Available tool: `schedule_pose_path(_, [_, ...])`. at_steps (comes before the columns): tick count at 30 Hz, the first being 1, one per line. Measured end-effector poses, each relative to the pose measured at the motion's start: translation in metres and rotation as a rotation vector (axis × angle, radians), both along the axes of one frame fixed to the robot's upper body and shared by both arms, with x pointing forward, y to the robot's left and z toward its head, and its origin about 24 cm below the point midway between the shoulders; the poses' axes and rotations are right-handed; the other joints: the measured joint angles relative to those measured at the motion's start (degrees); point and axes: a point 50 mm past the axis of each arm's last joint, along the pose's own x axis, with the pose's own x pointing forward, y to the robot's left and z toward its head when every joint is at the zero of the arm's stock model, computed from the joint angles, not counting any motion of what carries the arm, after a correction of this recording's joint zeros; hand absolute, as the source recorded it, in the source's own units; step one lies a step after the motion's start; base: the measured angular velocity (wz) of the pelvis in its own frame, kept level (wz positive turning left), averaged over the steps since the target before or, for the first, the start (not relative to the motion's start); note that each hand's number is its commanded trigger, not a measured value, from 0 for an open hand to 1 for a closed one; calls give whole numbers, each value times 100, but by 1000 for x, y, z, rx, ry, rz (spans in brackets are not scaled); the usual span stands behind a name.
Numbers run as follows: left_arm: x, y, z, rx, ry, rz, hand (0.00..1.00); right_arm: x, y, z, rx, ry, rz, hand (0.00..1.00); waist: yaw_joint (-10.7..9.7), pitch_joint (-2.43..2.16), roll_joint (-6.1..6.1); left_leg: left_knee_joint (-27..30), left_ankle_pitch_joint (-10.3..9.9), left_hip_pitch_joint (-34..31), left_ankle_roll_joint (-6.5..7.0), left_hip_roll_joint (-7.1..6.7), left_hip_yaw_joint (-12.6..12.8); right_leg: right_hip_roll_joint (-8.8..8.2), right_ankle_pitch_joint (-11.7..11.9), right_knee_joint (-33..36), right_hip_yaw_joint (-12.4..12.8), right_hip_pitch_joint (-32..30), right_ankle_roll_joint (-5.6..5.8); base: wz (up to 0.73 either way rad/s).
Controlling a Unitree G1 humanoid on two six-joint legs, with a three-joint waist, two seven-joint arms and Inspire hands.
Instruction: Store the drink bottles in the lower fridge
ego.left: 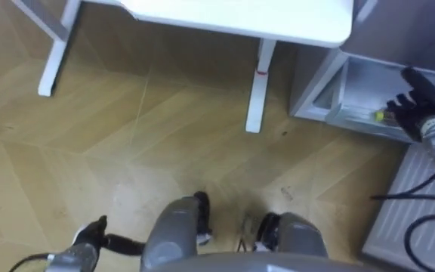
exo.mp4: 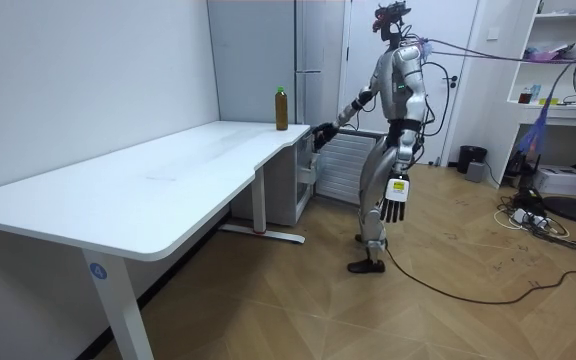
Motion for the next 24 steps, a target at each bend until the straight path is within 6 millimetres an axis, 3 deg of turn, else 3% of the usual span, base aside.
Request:
schedule_pose_path(4, [-13,1,-1,-1,12,4,0,-29,1,-21,-50,86,46,0,-175,-34,-10,-186,2,328,-2,13,-69,116,153,-511,-125,504,60,6])
schedule_pose_path(10, [-23,0,-2,-8,13,23,0,-87,24,-64,-62,284,155,0,-351,-56,-57,-619,-5,932,-6,-17,-49,251,409,-1326,-140,1271,120,-1])
schedule_pose_path(15, [-20,-12,-5,-27,-32,42,0,-129,51,-90,-56,421,286,0,-428,-35,-35,-981,-11,1436,-30,-89,23,263,480,-1729,-106,1726,158,-4])
schedule_pose_path(23, [-18,-16,-5,-9,-61,58,0,-168,83,-109,-49,539,487,0,-454,4,-67,-1348,-66,1980,-121,-114,107,313,470,-2006,20,2199,187,-11])
schedule_pose_path(24, [-18,-16,-5,-3,-62,61,0,-175,84,-111,-47,557,502,0,-464,32,-58,-1376,-75,2055,-133,-114,106,315,470,-2007,19,2256,187,-5])
